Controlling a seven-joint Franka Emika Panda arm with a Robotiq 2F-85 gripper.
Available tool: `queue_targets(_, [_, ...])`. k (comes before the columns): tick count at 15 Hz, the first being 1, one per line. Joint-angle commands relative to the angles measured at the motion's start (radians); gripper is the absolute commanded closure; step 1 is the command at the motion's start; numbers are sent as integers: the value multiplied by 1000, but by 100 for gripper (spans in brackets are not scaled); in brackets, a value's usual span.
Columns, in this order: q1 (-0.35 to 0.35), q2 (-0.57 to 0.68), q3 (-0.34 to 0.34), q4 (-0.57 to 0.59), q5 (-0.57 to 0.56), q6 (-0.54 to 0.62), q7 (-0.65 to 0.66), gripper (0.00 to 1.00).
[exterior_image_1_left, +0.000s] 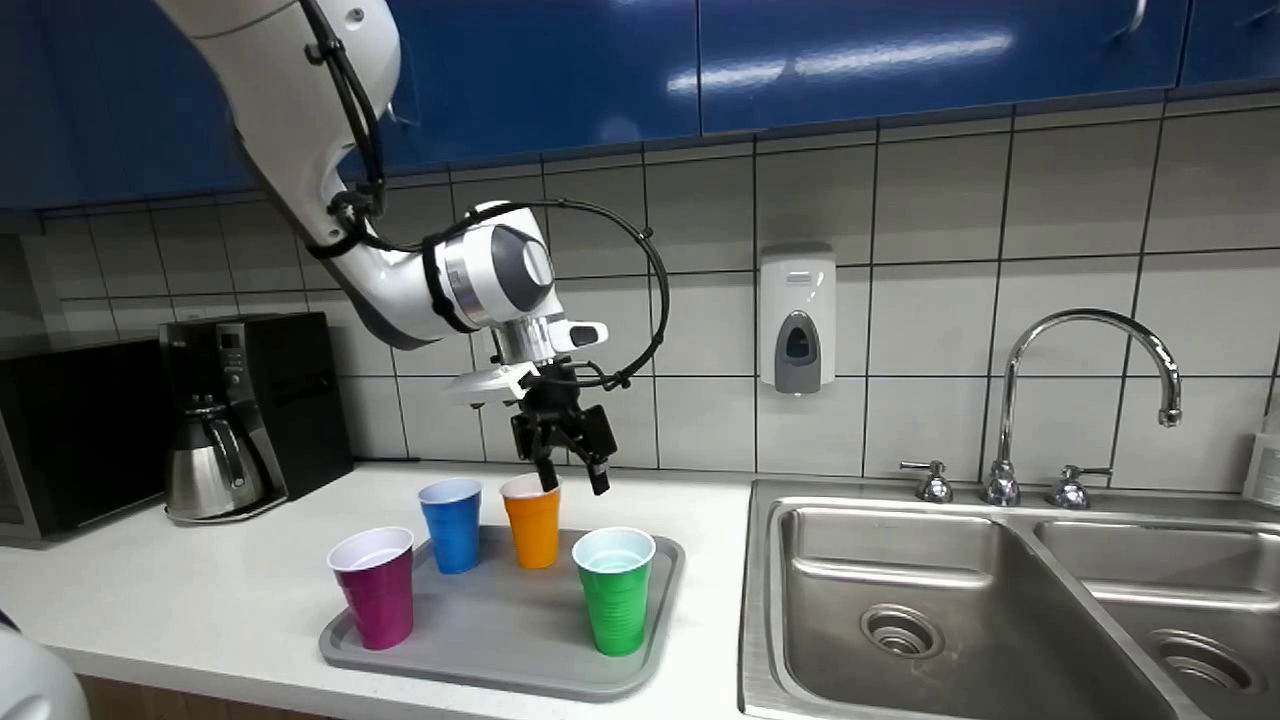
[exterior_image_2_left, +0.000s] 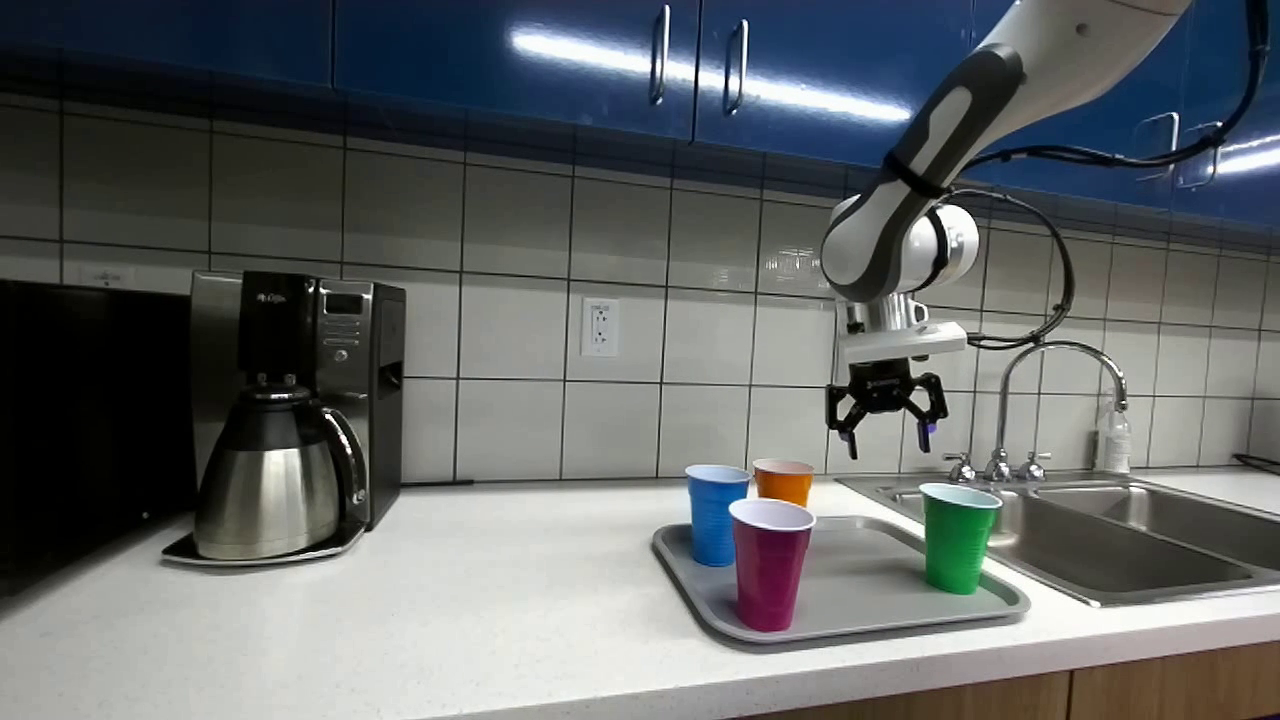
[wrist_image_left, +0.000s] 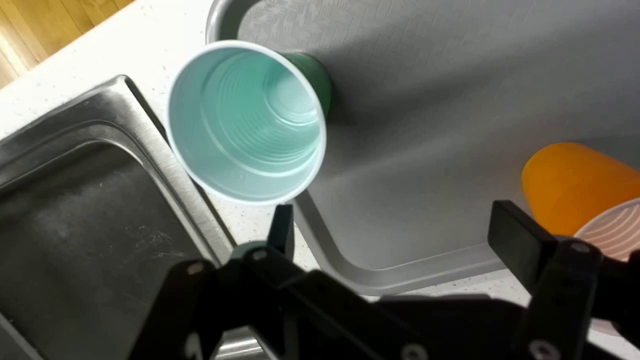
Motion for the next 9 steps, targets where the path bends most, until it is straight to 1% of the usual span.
queue_targets(1, [-10,-74,21,-56,5,-17,-41,0])
queue_targets(9, [-7,-157,67,-145,23,-19,-88,0])
